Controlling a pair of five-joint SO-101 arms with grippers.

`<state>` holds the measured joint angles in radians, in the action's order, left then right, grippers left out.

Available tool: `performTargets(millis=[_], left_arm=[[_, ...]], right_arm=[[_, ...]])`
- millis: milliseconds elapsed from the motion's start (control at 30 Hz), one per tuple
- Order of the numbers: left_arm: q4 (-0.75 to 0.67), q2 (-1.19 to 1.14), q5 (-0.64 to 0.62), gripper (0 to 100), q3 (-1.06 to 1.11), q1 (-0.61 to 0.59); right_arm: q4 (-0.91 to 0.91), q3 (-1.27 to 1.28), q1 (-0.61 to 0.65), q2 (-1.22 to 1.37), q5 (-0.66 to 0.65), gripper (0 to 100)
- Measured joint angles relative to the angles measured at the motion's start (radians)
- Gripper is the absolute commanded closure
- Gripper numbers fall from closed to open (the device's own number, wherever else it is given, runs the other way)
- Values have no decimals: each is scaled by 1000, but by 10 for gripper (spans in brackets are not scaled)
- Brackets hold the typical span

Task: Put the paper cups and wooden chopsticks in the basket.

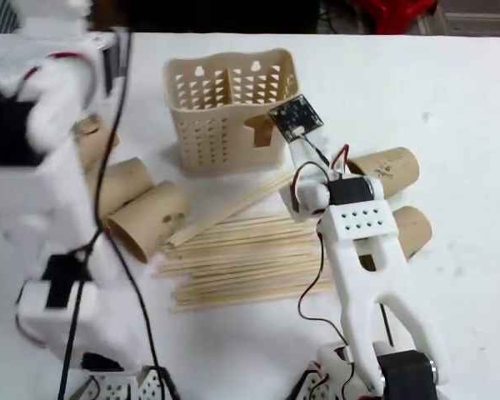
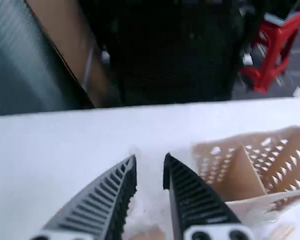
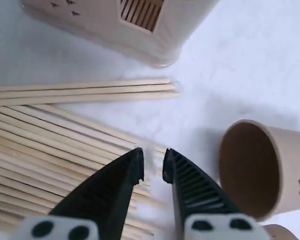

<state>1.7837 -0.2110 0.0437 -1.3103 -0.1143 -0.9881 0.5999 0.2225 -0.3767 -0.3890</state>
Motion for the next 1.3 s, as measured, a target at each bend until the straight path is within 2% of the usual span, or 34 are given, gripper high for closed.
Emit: performTargets(millis=[167,333,400,500,633,733,800,1033,1300], left_arm=[[2,193,32,890,256,-78],[-6,445,137,890,724,-100],[-69,557,166,890,945,-101],[-259,736,190,890,1323,-121],[-629,944,241,890,1884,-178],[-876,988,288,890,2245,-229],[-979,996,313,890,2404,-261],[-1171,999,331,890,2624,-290],[-1201,999,331,890,2625,-288]], right_arm=[[-71,9,31,0,-38,962],[-34,91,89,0,-123,973],[0,127,118,0,-150,959],[15,137,164,0,-186,891],[29,138,209,0,-269,792],[43,138,241,12,-376,799],[55,138,242,44,-425,821],[189,118,311,269,-500,832],[258,101,331,364,-506,836]])
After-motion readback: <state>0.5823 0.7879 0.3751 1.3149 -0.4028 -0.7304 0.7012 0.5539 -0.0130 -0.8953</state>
